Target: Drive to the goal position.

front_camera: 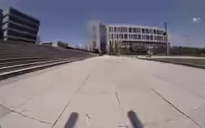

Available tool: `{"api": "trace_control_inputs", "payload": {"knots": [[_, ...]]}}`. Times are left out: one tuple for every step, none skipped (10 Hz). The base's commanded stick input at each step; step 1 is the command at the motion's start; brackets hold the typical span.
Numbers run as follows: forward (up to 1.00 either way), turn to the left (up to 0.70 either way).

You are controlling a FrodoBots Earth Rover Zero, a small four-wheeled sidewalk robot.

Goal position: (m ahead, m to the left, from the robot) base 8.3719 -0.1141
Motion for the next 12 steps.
{"api": "trace_control_inputs", "payload": {"knots": [[0.7, 0.0], [0.7, 0.0], [0.7, 0.0], [0.7, 0.0], [0.7, 0.0], [0.7, 0.0], [0.7, 0.0], [0.7, 0.0], [0.7, 0.0], [0.7, 0.0], [0.7, 0.0], [0.7, 0.0]]}}
